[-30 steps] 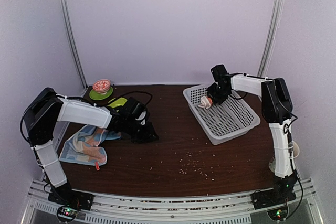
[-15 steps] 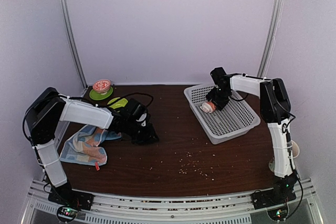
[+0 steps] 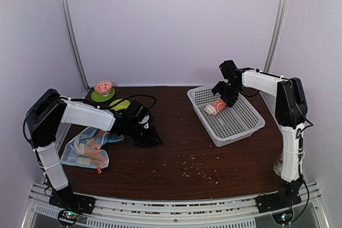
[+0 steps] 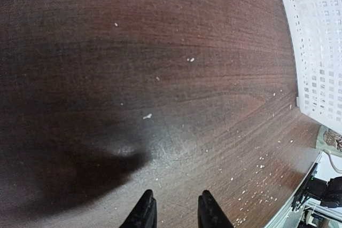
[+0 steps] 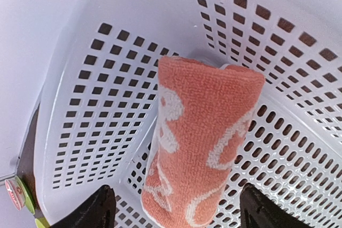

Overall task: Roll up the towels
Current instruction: Place the towel in the bin, then adjust the towel in the bin, then move the bin to the center of the board.

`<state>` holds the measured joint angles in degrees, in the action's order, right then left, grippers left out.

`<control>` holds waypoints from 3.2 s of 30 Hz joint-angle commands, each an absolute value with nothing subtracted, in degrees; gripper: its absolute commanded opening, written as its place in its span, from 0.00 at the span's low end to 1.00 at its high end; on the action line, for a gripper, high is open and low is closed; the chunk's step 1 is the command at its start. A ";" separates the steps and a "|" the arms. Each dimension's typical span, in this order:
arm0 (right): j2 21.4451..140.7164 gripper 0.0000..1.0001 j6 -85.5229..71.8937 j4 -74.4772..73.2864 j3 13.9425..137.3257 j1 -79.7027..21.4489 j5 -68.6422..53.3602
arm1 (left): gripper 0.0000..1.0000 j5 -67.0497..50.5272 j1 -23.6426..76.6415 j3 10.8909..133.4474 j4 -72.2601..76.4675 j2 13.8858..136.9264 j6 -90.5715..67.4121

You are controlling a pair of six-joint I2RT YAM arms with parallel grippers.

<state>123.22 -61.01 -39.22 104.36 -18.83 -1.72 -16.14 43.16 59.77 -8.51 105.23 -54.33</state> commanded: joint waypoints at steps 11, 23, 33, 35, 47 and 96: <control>110.35 0.57 -67.11 -24.97 83.34 -21.33 -5.93 | 0.28 -17.07 42.80 59.34 -5.76 104.82 -54.20; 115.27 0.01 -68.80 -26.07 84.44 -21.52 -5.33 | 0.28 -16.48 42.76 58.74 -5.86 104.05 -54.35; 121.72 0.00 -69.35 -28.11 92.35 -21.61 -7.21 | 0.28 -16.02 42.74 60.01 -7.18 104.68 -53.64; 122.39 0.00 -69.93 -27.89 93.28 -21.58 -7.65 | 0.28 -16.08 42.72 60.23 -7.28 104.93 -53.54; 114.70 0.17 -65.77 -27.37 89.83 -21.61 -9.70 | 0.28 -16.43 42.36 59.84 -7.34 104.74 -53.06; 103.01 0.15 -57.08 -24.27 70.57 -16.70 -12.03 | 0.28 -16.53 42.45 63.03 -9.19 106.93 -53.94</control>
<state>100.60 -56.99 -27.18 68.79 -16.36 -11.31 -16.32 42.78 60.84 -9.32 105.80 -54.30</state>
